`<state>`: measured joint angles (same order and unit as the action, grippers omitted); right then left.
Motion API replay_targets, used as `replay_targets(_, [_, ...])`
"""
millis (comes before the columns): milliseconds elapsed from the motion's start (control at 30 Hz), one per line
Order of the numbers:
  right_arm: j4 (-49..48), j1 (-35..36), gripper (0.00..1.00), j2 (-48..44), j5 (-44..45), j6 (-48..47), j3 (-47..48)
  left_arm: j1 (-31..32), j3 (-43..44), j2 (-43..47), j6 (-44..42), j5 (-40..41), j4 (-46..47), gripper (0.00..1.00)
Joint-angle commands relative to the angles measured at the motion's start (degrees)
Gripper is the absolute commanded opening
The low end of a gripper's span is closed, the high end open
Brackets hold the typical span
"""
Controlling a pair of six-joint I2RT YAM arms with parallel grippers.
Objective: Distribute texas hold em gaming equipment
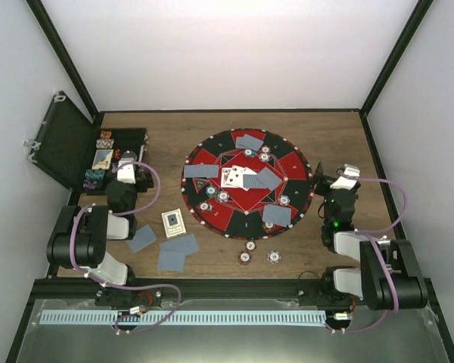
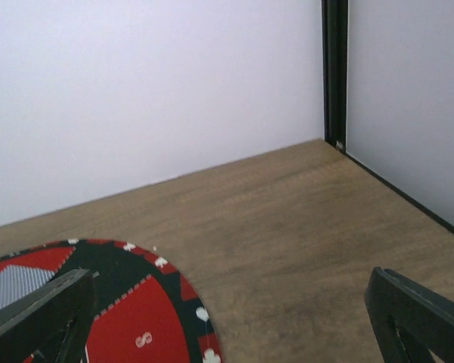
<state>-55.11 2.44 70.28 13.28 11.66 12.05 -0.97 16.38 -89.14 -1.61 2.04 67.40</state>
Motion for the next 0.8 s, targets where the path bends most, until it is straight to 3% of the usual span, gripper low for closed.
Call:
replay_targets(0, [-9.65, 0.33, 1.0, 4.61, 3.07, -1.47, -2.69, 0.1, -0.48, -0.14, 0.96, 1.48, 0.37, 1.0])
replay_targets(133, [-4.71, 0.37, 1.0, 9.25, -2.0, -4.78, 3.18, 0.05, -0.75, -0.2, 1.08, 1.57, 0.92, 1.0])
replay_targets(233, [-16.41, 0.4, 1.0, 15.69, -1.64, -6.34, 1.87, 0.01, -0.31, -0.25, 1.08, 1.48, 0.2, 1.0])
replay_targets(267, [-9.7, 0.33, 1.0, 15.27, -2.3, -5.79, 4.34, 0.01, -0.3, -0.24, 1.08, 1.42, 0.19, 1.0])
replay_targets(567, [-8.74, -0.06, 1.0, 15.93, -3.37, -5.78, 4.95, 0.0, -0.2, -0.18, 0.9, 1.21, -0.08, 1.0])
replay_targets(633, [-11.77, 0.19, 1.0, 16.08, -6.69, -7.81, 2.88, -0.04, -0.3, -0.15, 0.82, 1.21, 0.08, 1.0])
replay_targets(667, [-25.91, 0.55, 1.0, 18.79, -9.35, -10.34, -0.52, 0.0, -0.3, -0.19, 0.77, 1.21, 0.1, 1.0])
replay_targets(700, [-30.81, 2.06, 1.0, 20.26, -7.18, -11.92, -3.47, 0.03, -0.3, -0.16, 0.82, 1.21, 0.07, 1.0])
replay_targets(767, [-24.11, 3.82, 1.0, 17.4, -4.75, -11.48, -2.39, 0.05, -0.3, -0.16, 0.82, 1.21, 0.1, 1.0])
